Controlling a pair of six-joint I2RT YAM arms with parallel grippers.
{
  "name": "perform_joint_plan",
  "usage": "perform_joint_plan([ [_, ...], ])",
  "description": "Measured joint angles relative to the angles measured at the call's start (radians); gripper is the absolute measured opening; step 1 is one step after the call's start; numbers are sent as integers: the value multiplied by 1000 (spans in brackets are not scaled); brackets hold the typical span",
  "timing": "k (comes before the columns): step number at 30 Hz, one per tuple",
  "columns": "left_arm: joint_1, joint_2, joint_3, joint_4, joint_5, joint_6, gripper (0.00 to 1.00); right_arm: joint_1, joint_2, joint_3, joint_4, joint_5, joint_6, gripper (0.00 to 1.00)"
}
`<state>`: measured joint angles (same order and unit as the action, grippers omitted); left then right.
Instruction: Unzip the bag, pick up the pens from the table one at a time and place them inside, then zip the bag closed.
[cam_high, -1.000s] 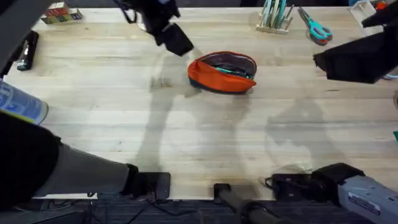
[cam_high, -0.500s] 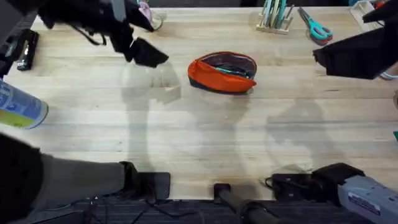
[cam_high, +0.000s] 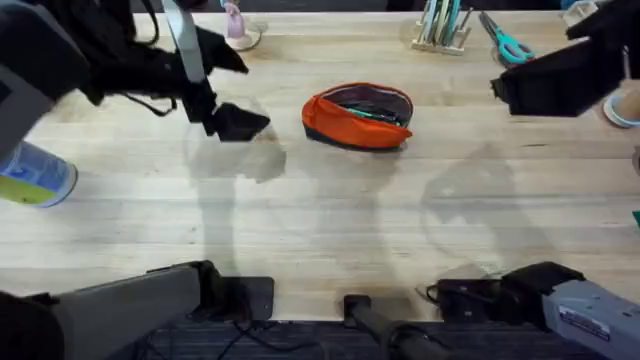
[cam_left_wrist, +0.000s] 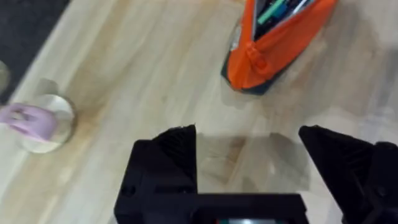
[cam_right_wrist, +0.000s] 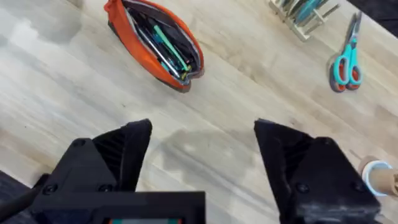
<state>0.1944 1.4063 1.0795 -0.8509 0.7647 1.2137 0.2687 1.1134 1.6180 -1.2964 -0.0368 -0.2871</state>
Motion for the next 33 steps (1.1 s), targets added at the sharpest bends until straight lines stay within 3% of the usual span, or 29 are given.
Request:
perform_joint_plan([
  [9,9,1,-110,11,46,16,994,0,40,0,2,0,5,998],
  [15,70,1,-118,29,55,30,993,0,65,0,1,-24,28,997],
  [20,124,1,-118,41,55,36,993,0,67,0,2,-201,48,997],
  [24,128,1,-118,41,55,36,993,0,67,0,2,-364,56,998],
  [33,128,1,-118,41,55,36,993,0,67,0,-6,-475,70,997],
])
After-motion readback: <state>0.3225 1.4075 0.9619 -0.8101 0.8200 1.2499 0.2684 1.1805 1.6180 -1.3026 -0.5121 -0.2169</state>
